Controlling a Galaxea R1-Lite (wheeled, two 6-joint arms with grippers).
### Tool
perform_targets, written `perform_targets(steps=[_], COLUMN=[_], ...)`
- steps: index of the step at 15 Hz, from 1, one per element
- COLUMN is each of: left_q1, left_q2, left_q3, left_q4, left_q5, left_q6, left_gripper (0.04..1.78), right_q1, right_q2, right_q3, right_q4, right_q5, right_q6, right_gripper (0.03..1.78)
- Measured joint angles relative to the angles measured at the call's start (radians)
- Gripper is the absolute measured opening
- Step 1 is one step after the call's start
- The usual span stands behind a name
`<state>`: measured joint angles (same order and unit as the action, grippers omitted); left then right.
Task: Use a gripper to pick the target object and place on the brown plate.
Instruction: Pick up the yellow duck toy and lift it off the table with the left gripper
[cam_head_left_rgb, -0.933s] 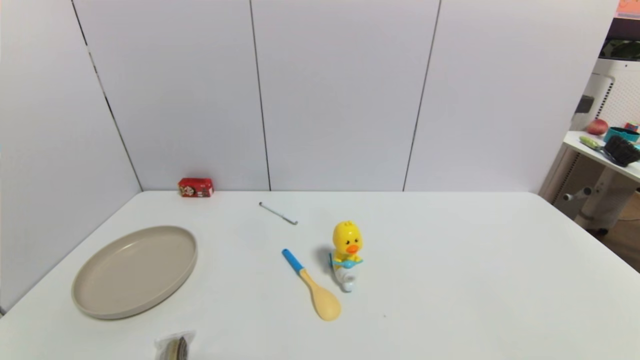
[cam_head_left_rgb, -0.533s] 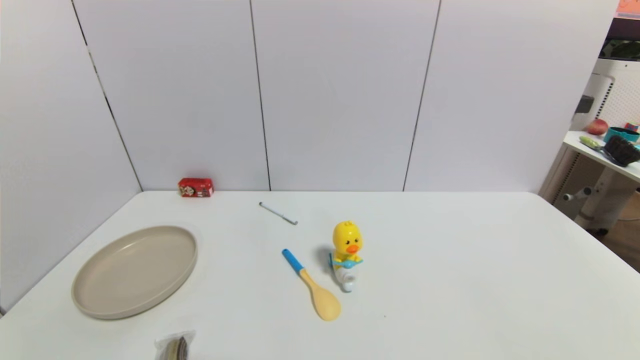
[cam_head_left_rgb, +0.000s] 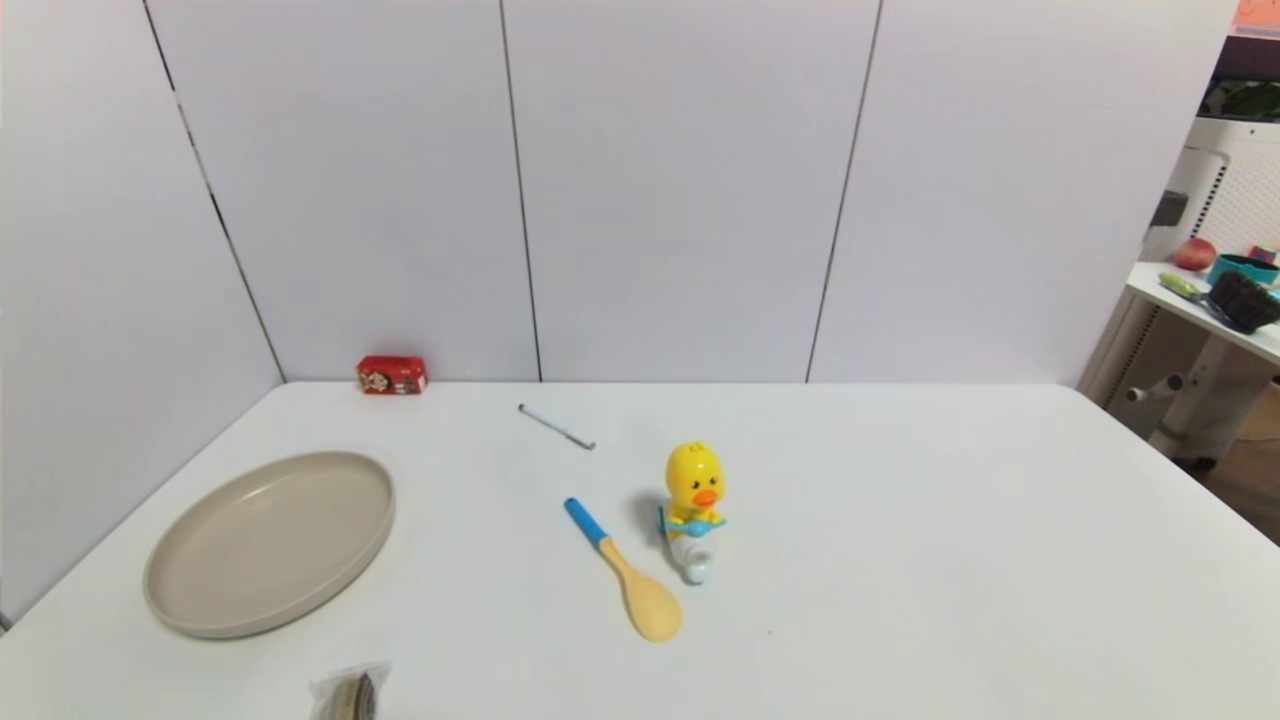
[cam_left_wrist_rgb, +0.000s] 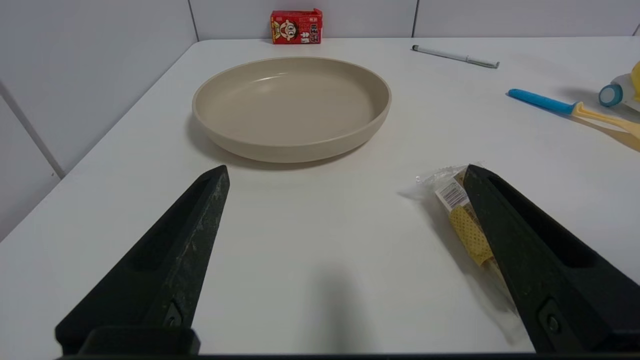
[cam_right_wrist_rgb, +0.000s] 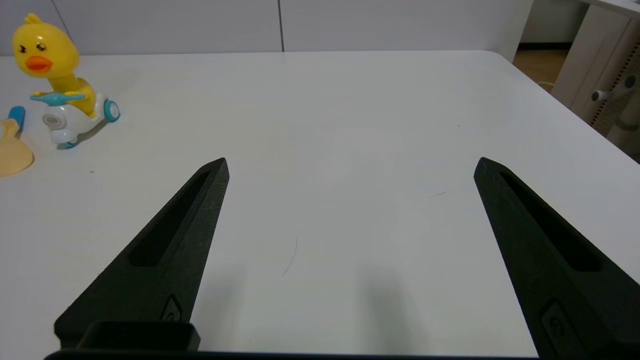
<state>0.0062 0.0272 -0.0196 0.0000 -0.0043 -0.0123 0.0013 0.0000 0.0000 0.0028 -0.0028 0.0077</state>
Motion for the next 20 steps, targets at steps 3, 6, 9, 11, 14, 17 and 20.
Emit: perform_targets(steps=[3,6,9,11,14,17,20], left_q1=[0.0,-0.004,-0.049,-0.133,-0.286,-0.403,-0.461], left_q2=[0.161,0.437,0.761,0.991,1.324,1.614,1.791], left_q3=[-0.113,-0.317,-0.562,-0.72,-0.941,-1.142,-1.188], left_q4=[-0.011,-0.029,-0.033,-0.039,-0.053,-0.068,-0.177], left_q5=[-0.014,-0.097,-0.246,-0.329,-0.393,-0.418,-0.43], left_q6=[0.023,0.135,0.311,0.419,0.504,0.528,0.48], left_gripper=[1.69,1.69,1.69,1.69,1.69,1.69,1.69], right_q1=[0.0,0.0,0.0,0.0,0.0,0.0,0.0], right_q2=[0.0,0.0,0.0,0.0,0.0,0.0,0.0], right_q3=[0.0,0.0,0.0,0.0,0.0,0.0,0.0], right_q4=[0.0,0.0,0.0,0.0,0.0,0.0,0.0], right_q5=[0.0,0.0,0.0,0.0,0.0,0.0,0.0], right_q6=[0.0,0.0,0.0,0.0,0.0,0.0,0.0], right_gripper=[1.69,1.69,1.69,1.69,1.69,1.69,1.69])
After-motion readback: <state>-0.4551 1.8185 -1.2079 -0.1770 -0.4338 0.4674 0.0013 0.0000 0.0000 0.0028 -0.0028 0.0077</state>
